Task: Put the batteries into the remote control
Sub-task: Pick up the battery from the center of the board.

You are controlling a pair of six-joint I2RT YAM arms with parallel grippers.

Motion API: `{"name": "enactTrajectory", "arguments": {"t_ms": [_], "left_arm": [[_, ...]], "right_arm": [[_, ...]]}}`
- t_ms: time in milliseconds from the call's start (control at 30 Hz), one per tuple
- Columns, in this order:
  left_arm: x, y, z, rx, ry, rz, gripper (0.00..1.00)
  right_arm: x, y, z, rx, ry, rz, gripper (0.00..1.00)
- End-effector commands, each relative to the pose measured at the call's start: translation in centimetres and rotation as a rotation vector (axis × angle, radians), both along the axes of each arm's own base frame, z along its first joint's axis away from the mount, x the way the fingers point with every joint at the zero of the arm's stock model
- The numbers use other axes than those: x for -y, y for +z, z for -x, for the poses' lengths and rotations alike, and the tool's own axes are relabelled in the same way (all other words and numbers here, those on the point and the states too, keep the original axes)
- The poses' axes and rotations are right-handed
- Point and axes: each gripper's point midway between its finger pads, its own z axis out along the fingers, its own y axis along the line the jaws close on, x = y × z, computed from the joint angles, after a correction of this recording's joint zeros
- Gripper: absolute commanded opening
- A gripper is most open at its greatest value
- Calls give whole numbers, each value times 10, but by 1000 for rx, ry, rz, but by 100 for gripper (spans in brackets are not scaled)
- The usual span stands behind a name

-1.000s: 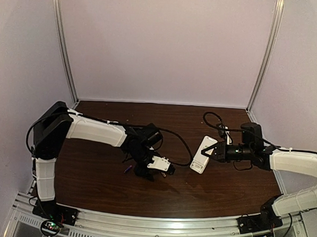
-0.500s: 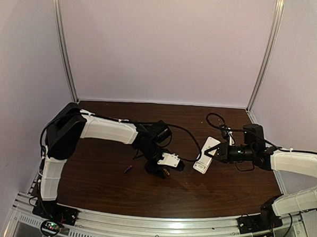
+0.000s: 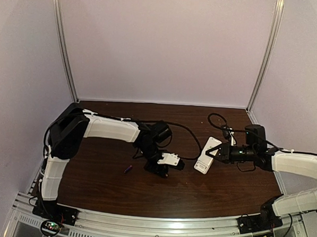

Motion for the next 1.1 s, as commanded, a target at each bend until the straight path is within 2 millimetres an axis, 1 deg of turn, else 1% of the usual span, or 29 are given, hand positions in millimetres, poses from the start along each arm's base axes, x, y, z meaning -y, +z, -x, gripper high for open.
{"name": "enactTrajectory", "arguments": {"t_ms": [0, 67, 133, 200, 233, 333, 400, 533, 633, 667, 700, 733, 800, 867, 1067], "left_arm": [[-42, -30, 1, -42, 85, -177, 28], [-41, -29, 3, -57, 86, -171, 24], [-41, -27, 2, -52, 108, -174, 20], [-37, -18, 1, -36, 131, -145, 16], [-34, -10, 2, -29, 138, -119, 14], [-27, 23, 6, 10, 166, -35, 8], [-28, 41, 12, 47, 195, 3, 1], [-30, 84, 22, 97, 268, 93, 0], [-29, 111, 31, 107, 328, 145, 0], [-29, 120, 35, 118, 347, 157, 0], [-29, 125, 36, 126, 362, 161, 0], [-26, 129, 44, 135, 360, 162, 0], [-23, 135, 50, 161, 384, 154, 0], [-18, 139, 62, 158, 381, 146, 0], [-7, 148, 85, 133, 397, 150, 0]], "right_arm": [[-4, 0, 4, -14, 28, -60, 0], [-6, -1, 5, -29, 39, -78, 0], [-8, -3, 6, -51, 43, -86, 0], [-9, -5, 8, -77, 48, -98, 0], [-10, -6, 8, -93, 49, -106, 0], [-15, -6, 13, -132, 62, -145, 0], [-19, -6, 16, -150, 68, -164, 0], [-30, -5, 24, -182, 88, -204, 0], [-46, -3, 33, -204, 116, -223, 0], [-51, 0, 35, -200, 127, -238, 0], [-57, 1, 37, -208, 132, -250, 0], [-62, 0, 40, -231, 134, -261, 0], [-71, 1, 45, -247, 143, -281, 0], [-81, 1, 51, -272, 159, -301, 0], [-105, 1, 68, -332, 202, -348, 0]]}}
